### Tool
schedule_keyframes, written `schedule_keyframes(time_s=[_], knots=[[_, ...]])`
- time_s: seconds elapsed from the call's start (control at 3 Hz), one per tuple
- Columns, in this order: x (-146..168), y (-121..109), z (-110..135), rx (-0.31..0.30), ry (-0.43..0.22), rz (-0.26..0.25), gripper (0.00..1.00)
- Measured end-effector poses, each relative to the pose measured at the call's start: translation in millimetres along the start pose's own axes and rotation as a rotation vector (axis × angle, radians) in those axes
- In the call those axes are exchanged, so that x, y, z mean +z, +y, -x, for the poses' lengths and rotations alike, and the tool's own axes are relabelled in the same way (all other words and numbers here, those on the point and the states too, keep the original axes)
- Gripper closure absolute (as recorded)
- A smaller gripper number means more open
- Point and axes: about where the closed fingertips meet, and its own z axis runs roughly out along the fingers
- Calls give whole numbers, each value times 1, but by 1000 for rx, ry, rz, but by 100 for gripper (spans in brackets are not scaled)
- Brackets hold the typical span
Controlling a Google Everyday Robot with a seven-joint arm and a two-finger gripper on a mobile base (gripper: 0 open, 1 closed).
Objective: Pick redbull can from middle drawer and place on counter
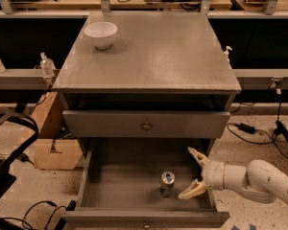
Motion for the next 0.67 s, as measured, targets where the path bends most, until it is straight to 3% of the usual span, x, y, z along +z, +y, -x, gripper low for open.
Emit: schedule_keyframes(time_s=[0.67], knots=[[54,12,-40,9,55,66,0]])
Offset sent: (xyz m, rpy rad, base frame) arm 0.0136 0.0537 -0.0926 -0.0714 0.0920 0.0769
